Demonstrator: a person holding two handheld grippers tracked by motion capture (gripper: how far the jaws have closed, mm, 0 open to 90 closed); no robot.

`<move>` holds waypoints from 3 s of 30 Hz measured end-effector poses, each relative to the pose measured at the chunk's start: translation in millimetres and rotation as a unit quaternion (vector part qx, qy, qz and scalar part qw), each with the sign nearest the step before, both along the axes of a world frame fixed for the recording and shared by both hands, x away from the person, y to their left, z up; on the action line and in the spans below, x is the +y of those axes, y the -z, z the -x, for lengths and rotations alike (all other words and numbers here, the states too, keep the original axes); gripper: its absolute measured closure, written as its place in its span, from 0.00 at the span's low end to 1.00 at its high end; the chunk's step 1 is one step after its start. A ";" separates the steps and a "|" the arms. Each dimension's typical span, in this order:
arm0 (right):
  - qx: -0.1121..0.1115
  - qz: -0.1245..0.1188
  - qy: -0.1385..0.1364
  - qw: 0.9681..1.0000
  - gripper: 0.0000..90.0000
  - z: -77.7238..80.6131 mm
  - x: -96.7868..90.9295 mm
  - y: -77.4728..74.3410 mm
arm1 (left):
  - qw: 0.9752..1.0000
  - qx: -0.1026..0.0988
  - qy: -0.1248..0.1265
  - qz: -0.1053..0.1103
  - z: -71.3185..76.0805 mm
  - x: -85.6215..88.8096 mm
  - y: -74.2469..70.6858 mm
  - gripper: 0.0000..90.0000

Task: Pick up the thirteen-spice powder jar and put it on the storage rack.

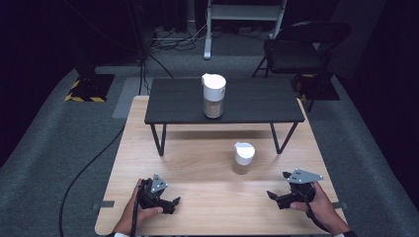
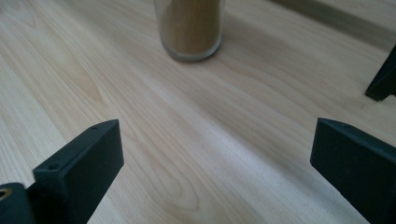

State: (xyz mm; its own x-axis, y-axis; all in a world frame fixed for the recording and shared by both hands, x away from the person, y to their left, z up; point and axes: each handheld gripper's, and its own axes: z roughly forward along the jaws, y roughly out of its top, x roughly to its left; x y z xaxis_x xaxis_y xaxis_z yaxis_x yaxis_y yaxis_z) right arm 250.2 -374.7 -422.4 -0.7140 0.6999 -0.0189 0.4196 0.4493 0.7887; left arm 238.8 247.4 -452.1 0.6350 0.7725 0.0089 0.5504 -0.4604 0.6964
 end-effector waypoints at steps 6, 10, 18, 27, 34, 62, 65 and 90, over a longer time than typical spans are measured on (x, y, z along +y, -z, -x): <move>-0.010 -0.011 -0.003 1.000 0.03 -4.3 6.7 -7.8 | 1.000 0.000 0.000 0.000 0.0 0.0 0.0 0.00; -0.014 -0.011 -0.010 1.000 0.03 -8.6 14.8 -12.2 | 1.000 0.000 0.000 0.000 0.0 0.0 0.0 0.00; -0.027 -0.015 -0.016 0.999 0.03 -18.4 31.8 -20.5 | 1.000 0.000 0.000 0.000 0.0 0.0 0.0 0.00; -0.032 -0.018 -0.020 0.999 0.03 -31.0 47.0 -23.9 | 1.000 0.000 0.000 0.000 0.1 0.0 0.0 0.00; -0.027 -0.021 -0.022 0.999 0.02 -39.4 56.7 -19.5 | 1.000 0.000 0.000 0.000 0.1 -0.1 0.1 0.00; -0.018 -0.078 0.005 0.997 0.12 -73.6 79.9 8.8 | 1.000 -0.001 -0.001 0.000 0.5 -0.3 0.1 0.01; -0.020 -0.081 0.000 0.997 0.15 -75.3 82.9 12.0 | 1.000 -0.001 -0.001 0.000 0.7 -0.4 0.1 0.01; -0.074 -0.076 0.021 0.994 0.33 -57.4 90.7 12.2 | 1.000 -0.001 -0.003 0.000 0.9 -0.6 0.1 0.01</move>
State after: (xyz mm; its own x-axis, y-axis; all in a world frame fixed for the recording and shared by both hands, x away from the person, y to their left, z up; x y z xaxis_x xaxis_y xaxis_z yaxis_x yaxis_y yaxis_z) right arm 307.6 -284.0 -434.6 -0.6811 0.7321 -0.0127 0.3103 0.3043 0.9006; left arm 237.9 246.8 -452.2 0.6311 0.7757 0.0095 0.5520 -0.4576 0.6970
